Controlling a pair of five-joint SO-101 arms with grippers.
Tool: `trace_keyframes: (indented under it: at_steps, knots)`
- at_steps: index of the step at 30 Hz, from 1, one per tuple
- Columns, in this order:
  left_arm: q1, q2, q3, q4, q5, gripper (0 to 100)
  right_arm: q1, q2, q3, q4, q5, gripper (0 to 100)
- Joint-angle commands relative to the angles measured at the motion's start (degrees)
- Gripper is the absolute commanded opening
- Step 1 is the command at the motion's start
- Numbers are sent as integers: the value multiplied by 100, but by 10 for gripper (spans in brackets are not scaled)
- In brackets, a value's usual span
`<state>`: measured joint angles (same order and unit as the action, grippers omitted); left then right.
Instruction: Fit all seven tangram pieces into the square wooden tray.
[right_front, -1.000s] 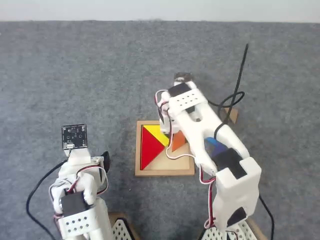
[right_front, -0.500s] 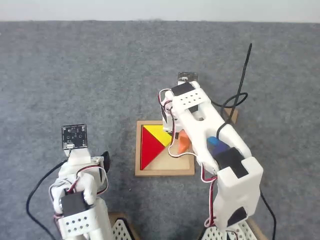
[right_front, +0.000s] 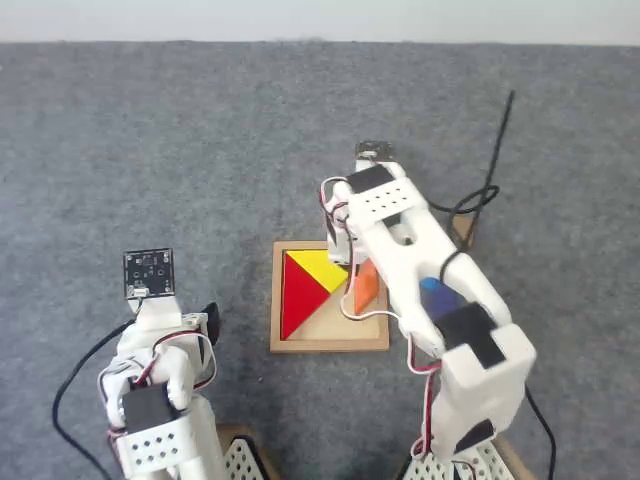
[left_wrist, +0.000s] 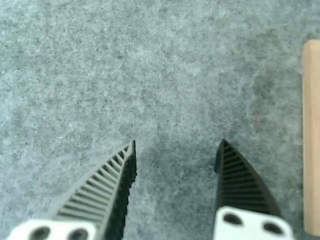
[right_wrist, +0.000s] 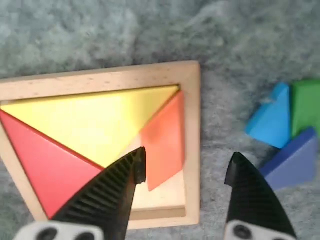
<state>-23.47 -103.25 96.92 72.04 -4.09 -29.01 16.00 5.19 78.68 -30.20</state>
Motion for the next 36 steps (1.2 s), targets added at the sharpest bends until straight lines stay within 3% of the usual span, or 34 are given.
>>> trace_keyframes:
  at_steps: [1, 7, 23, 30, 36]
  knots:
    - [-26, -88, -48, 26, 53, 245, 391, -708, 431, -382, 79, 256]
    - [-26, -88, -48, 26, 53, 245, 848, -796, 853, -629, 334, 256]
    - [-26, -88, -48, 26, 53, 245, 435, -497, 932, -787, 360, 256]
    - [-26, -88, -48, 26, 53, 245, 822, -1103, 642, -444, 369, 256]
    - [-26, -88, -48, 26, 53, 245, 1314, -2765, 1371, -989, 1574, 256]
